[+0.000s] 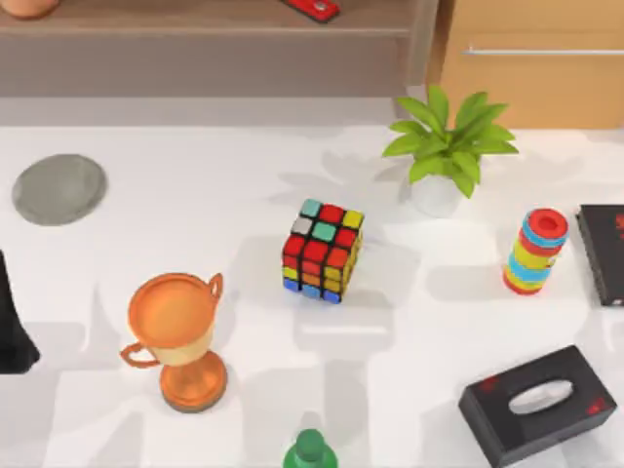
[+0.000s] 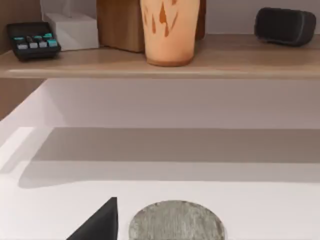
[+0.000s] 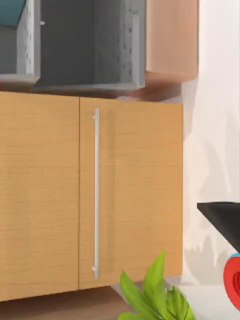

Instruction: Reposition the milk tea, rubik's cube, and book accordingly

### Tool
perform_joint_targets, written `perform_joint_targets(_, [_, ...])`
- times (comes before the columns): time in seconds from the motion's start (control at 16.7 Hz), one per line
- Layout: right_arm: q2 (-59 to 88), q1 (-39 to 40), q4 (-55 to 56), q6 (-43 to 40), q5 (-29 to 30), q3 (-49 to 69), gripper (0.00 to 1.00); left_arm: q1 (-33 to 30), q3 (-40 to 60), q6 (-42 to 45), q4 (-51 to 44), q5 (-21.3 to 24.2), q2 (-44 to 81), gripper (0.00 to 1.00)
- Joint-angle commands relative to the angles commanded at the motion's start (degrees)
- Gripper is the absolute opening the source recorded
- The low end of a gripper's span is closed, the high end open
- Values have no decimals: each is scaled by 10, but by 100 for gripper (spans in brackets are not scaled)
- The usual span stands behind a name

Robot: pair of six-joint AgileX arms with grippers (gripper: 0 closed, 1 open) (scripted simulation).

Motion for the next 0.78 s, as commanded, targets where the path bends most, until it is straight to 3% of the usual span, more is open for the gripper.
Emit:
perform_joint_targets(0.36, [0,0,0,0,0,0,100,7,41,-3,37,1,61,100])
perform_joint_targets(0.78, [0,0,0,0,0,0,100,22,227,-11,206,19,382,100])
